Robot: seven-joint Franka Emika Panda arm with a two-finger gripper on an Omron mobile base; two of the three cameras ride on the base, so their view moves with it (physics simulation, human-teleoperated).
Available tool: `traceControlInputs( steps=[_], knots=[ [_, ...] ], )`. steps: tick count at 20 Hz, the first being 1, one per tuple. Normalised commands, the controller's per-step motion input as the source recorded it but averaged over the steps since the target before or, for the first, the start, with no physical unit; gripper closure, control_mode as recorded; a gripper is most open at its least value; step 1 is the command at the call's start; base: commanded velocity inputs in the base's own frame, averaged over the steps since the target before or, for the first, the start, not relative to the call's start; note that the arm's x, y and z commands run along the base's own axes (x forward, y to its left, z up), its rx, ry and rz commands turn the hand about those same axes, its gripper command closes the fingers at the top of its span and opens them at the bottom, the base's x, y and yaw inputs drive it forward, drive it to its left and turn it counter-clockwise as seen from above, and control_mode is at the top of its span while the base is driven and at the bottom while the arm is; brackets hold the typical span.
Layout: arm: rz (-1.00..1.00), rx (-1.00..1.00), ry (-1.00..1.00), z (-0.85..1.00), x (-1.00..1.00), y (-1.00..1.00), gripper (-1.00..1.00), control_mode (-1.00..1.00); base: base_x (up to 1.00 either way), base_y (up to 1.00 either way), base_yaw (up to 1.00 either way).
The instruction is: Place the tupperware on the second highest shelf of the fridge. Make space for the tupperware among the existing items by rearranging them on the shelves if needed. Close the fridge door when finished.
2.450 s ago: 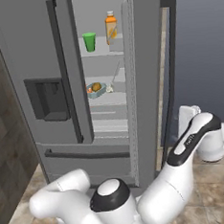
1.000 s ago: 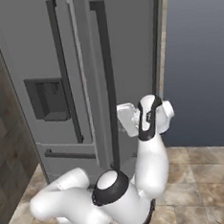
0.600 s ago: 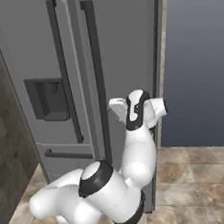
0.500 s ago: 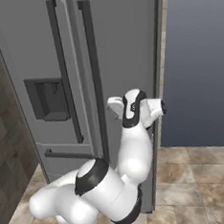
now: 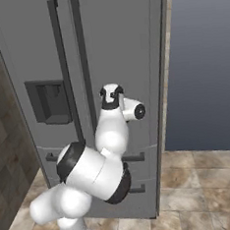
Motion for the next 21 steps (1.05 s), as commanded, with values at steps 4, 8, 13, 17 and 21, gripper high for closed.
traceControlInputs(
  steps=[4, 8, 13, 17, 21],
  knots=[
    [-0.35, 0.00, 0.01, 0.70, 0.72, 0.14, -1.00, -1.00, 0.00, 0.00, 0.00],
    [-0.32, 0.00, 0.05, 0.71, 0.65, 0.01, -1.00, -1.00, 0.00, 0.00, 0.00],
    [-0.30, 0.00, 0.10, 0.36, 0.66, 0.00, -1.00, -1.00, 0.00, 0.00, 0.00],
    [-0.18, 0.00, 0.08, 0.01, 0.53, 0.00, -1.00, -1.00, 0.00, 0.00, 0.00],
    [-0.01, 0.00, 0.00, 0.00, 0.03, 0.00, -1.00, -1.00, 0.00, 0.00, 0.00]
  ],
)
